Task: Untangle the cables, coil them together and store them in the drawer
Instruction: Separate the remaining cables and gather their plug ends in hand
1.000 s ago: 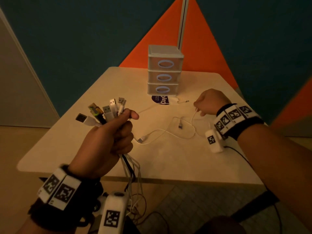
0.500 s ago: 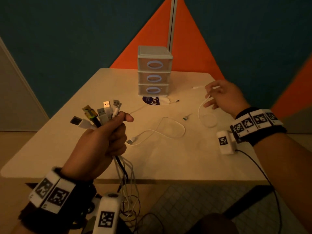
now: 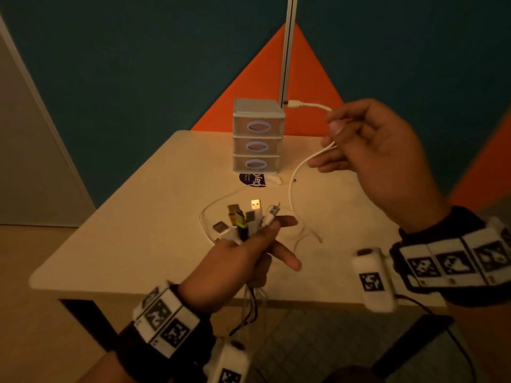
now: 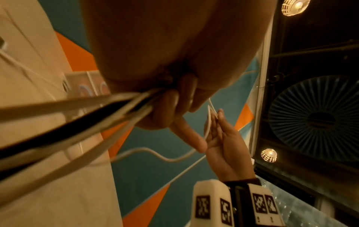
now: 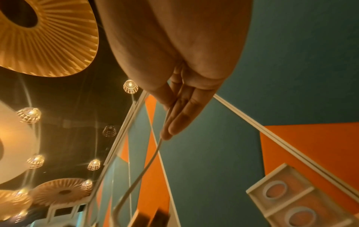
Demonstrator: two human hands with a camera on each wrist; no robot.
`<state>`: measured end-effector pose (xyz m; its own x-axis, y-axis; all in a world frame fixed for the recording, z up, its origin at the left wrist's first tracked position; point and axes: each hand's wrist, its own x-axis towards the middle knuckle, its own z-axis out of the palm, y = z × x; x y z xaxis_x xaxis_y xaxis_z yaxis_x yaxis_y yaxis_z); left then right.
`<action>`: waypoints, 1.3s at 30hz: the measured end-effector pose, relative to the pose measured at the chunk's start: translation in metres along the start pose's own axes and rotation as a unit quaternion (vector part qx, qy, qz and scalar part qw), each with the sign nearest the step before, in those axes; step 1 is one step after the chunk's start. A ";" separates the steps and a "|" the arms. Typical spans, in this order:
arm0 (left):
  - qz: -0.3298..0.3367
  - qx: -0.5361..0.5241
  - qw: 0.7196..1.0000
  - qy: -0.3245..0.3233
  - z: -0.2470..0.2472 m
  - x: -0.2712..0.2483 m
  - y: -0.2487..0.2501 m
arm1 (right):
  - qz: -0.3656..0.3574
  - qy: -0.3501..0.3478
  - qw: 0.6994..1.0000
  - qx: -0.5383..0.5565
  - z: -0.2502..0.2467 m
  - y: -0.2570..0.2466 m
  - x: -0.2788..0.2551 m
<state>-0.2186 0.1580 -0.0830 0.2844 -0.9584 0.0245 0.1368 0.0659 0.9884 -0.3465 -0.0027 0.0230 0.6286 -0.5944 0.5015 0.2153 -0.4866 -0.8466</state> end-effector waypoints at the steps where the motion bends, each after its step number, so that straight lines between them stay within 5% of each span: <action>1: 0.004 -0.008 1.000 -0.016 0.005 -0.001 0.000 | -0.019 -0.001 0.999 -0.030 0.007 -0.001 -0.005; 5: -0.008 -0.075 0.995 -0.071 0.012 -0.006 0.005 | -0.086 -0.006 0.995 -0.056 0.024 0.007 -0.025; 9: -0.039 -0.138 0.984 -0.107 -0.002 -0.011 0.009 | -0.071 0.039 0.993 -0.082 0.016 0.021 -0.028; 13: -0.058 -0.052 0.994 -0.082 -0.019 -0.019 0.018 | -0.047 0.082 0.989 -0.117 -0.012 0.037 -0.029; 19: 0.006 0.160 0.982 -0.103 -0.029 -0.038 0.030 | 0.000 0.109 0.976 -0.189 -0.056 0.050 -0.042; 22: 0.012 0.144 0.985 -0.090 -0.032 -0.040 0.031 | 0.063 0.111 0.970 -0.206 -0.076 0.044 -0.048; 27: 0.024 0.078 0.995 -0.055 -0.032 -0.036 0.033 | 0.225 -0.155 0.885 -0.376 -0.082 0.034 -0.066; 29: 0.029 0.089 0.994 -0.052 -0.029 -0.034 0.034 | 0.198 -0.211 0.871 -0.397 -0.070 0.032 -0.071; 33: 0.026 0.122 0.991 -0.054 -0.017 -0.031 0.034 | 0.052 -0.192 0.920 -0.337 -0.033 0.010 -0.066; 36: 0.018 0.123 0.991 -0.043 -0.010 -0.030 0.034 | -0.032 -0.307 0.889 -0.339 0.009 0.000 -0.062; 39: 0.015 0.109 0.994 -0.015 -0.016 -0.032 0.033 | -0.011 -0.355 0.886 -0.300 0.029 0.001 -0.059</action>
<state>-0.2083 0.1951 -0.0531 0.2571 -0.9648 0.0551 -0.0811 0.0352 0.9961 -0.3616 0.0501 -0.0123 0.9863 -0.1317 0.0993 -0.0677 -0.8722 -0.4844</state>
